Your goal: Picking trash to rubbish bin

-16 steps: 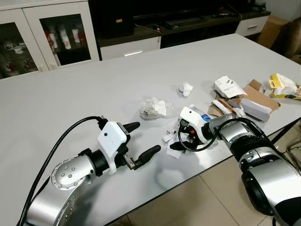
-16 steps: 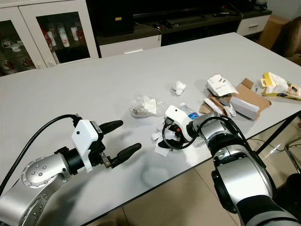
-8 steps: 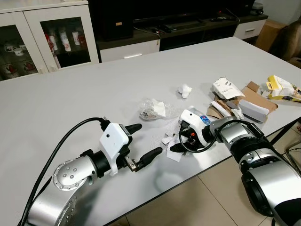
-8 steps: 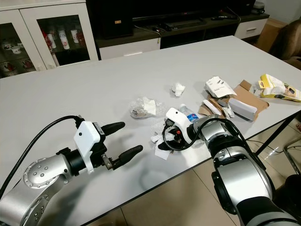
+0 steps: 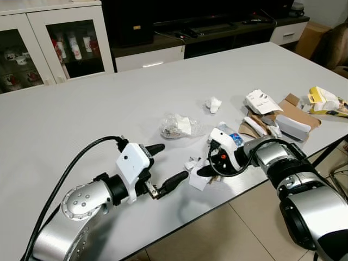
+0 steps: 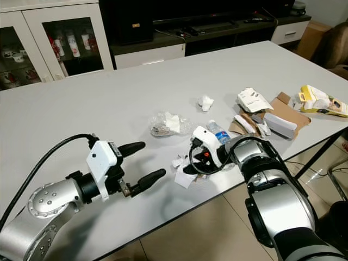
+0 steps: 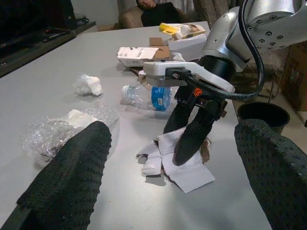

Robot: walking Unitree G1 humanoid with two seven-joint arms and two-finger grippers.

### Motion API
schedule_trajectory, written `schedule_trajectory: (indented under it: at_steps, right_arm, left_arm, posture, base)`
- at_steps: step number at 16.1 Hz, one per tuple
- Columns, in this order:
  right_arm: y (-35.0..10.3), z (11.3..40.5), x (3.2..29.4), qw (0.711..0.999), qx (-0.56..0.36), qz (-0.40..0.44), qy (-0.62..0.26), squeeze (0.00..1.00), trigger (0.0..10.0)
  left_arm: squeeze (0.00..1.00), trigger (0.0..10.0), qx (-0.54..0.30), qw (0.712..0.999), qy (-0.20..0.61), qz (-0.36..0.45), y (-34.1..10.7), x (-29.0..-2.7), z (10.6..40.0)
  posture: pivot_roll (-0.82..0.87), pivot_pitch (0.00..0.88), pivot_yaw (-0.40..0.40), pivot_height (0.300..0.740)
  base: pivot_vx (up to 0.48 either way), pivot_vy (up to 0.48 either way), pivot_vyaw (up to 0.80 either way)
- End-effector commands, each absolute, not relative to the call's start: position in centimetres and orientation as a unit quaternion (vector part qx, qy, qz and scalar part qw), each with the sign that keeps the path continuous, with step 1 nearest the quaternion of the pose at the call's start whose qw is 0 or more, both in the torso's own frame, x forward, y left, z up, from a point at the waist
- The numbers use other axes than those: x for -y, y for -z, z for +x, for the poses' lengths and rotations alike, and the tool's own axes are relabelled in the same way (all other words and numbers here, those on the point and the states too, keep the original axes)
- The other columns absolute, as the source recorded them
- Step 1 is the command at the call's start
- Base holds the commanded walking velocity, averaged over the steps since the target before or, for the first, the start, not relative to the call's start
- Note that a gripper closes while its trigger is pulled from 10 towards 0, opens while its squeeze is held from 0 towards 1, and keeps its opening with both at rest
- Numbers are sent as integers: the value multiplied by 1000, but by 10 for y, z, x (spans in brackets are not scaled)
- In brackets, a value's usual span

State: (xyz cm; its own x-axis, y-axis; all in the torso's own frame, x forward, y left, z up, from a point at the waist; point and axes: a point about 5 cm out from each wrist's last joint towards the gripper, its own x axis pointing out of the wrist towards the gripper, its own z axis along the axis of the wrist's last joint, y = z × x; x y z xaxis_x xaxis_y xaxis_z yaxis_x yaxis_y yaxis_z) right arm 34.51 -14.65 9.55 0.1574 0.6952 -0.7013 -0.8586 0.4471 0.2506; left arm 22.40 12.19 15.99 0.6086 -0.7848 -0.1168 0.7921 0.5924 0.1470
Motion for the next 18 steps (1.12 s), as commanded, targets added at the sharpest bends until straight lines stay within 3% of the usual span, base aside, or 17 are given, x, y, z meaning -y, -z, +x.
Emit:
schedule_trajectory:
  at_steps: [1,6,9,12,15,17,18]
  right_arm:
    - [-81,335,150,737,-429,-90,-515,0,0]
    - [-88,340,150,756,-408,-63,-507,0,0]
    - [-103,348,148,788,-351,7,-506,0,0]
    - [-115,351,144,791,-311,44,-524,0,0]
    - [-148,350,146,810,-201,102,-542,0,0]
    - [-176,336,149,832,-113,111,-531,0,0]
    - [-192,329,153,863,-57,107,-491,0,0]
  left_arm:
    - [0,10000,-20,888,449,103,-161,-120,225]
    - [0,10000,-20,891,442,104,-158,-120,227]
    - [0,10000,-16,897,431,102,-159,-122,229]
    - [0,10000,-17,896,432,106,-159,-122,230]
    - [0,10000,-14,922,372,105,-159,-128,241]
    - [0,10000,-6,954,283,98,-162,-140,254]
    - [0,10000,-6,968,242,72,-165,-145,259]
  posture:
    - [82,0,-14,740]
    - [65,0,-4,740]
    - [63,0,-4,740]
    - [67,0,-8,740]
    - [59,0,-13,740]
    - [45,0,-9,740]
    - [44,0,-10,740]
  base:
    - [0,0,0]
    - [0,0,0]
    - [0,0,0]
    - [0,0,0]
    - [0,0,0]
    - [0,0,0]
    - [0,0,0]
